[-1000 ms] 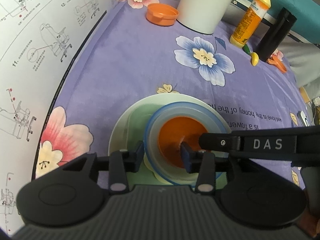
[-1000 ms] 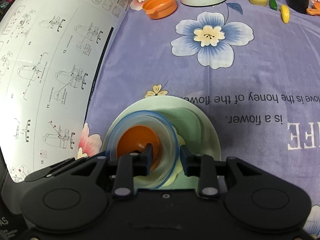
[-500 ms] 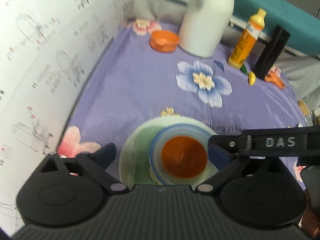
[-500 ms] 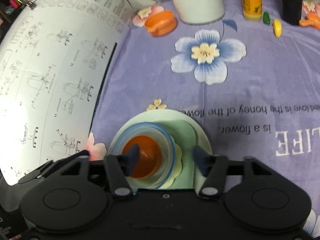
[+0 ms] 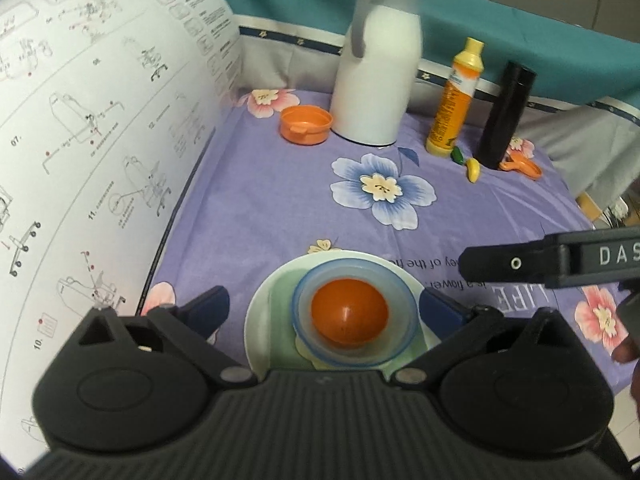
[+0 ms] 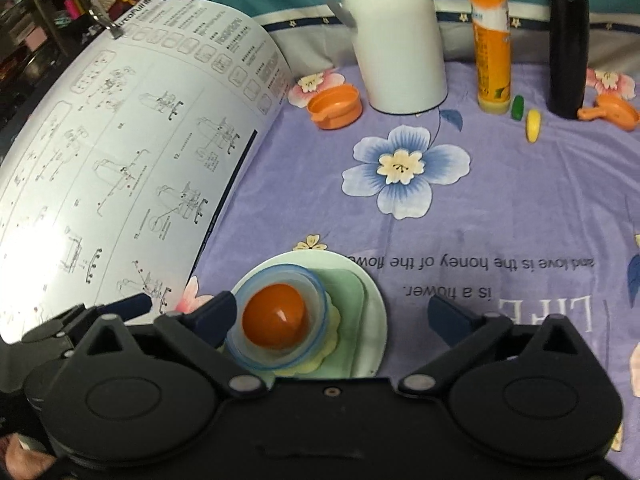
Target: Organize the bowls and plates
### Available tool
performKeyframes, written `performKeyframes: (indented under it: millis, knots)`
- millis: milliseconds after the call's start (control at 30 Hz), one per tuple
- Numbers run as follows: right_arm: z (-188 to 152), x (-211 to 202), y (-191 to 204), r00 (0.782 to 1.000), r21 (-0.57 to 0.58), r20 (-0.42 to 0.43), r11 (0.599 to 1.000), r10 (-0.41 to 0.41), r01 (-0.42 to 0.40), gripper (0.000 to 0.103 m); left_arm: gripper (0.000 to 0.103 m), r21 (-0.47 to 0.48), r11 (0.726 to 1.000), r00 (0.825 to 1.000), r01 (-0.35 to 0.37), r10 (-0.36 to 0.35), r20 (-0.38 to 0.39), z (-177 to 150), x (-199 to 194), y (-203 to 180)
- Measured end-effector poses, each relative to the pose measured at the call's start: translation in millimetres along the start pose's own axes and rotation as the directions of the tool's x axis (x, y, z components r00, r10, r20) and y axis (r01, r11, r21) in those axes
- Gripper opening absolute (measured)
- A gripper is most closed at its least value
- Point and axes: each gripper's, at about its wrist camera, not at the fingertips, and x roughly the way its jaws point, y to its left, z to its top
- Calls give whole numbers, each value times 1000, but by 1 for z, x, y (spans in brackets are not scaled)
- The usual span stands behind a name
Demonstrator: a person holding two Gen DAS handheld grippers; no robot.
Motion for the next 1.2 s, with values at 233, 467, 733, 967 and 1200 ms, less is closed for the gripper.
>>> performKeyframes:
  millis: [233, 467, 733, 967, 1200]
  knots:
    - [-20, -14, -7, 999, -68, 17, 997, -27, 28, 103, 103, 25, 1000, 1000, -3, 2, 2, -15, -8, -5]
    - [-41, -15, -17, 998, -100, 3, 993, -65, 65, 103, 103, 35, 999, 1000, -14, 15, -26, -31, -4, -6]
    - [-56, -8, -15, 994, -159, -17, 982, -104, 100, 103, 103, 14, 1000, 998, -27, 28, -58, -44, 7, -2]
    - [-67, 1, -13, 991, -185, -55, 977, -120, 108, 103, 103, 30, 999, 998, -27, 28, -61, -53, 11, -2]
    - [-69, 8, -16, 988, -185, -78, 975, -135, 119, 103, 103, 44, 998, 996, -52, 55, -74, -58, 13, 0]
